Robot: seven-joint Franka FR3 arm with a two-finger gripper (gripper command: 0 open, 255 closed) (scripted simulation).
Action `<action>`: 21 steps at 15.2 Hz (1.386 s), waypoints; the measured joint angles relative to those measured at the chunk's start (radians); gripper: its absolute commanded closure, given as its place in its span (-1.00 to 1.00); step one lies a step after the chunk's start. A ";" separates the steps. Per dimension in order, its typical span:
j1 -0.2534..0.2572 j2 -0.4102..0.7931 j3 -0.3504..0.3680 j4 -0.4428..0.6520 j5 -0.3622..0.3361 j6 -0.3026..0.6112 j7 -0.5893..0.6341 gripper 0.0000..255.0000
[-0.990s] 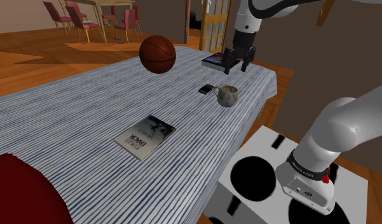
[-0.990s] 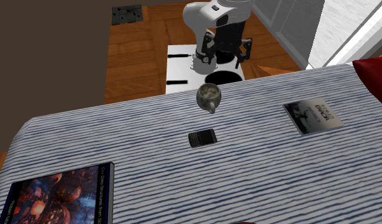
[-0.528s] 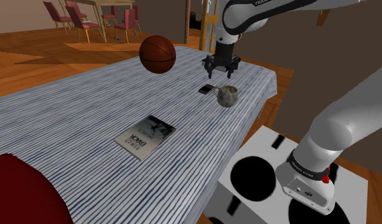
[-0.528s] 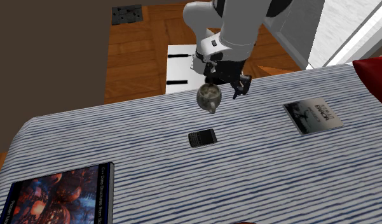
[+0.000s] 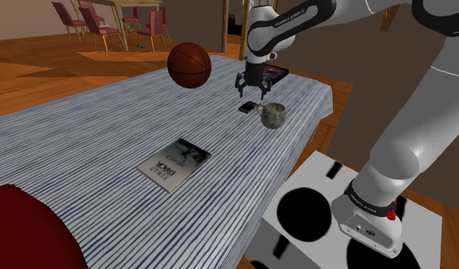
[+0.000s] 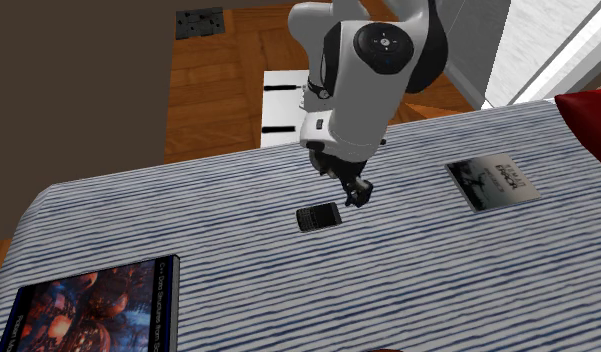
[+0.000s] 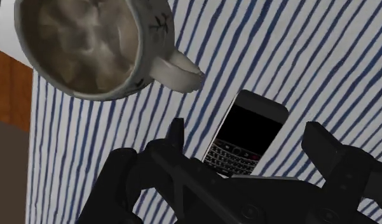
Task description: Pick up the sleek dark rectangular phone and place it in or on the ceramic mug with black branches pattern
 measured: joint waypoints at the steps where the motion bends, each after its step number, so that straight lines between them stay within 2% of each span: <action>1: -0.002 0.039 -0.003 0.032 -0.010 0.003 0.047 -1.00; 4: -0.008 0.134 -0.024 0.102 -0.032 0.017 0.165 -1.00; 6: -0.007 0.166 -0.030 0.112 -0.038 0.036 0.197 -1.00; 12: -0.007 0.210 -0.035 0.085 -0.049 0.107 0.214 -1.00; 18: -0.008 0.214 -0.036 0.078 -0.050 0.118 0.214 -1.00; 19: -0.008 0.214 -0.036 0.078 -0.050 0.118 0.214 1.00; 21: -0.008 0.213 -0.035 0.079 -0.050 0.118 0.214 1.00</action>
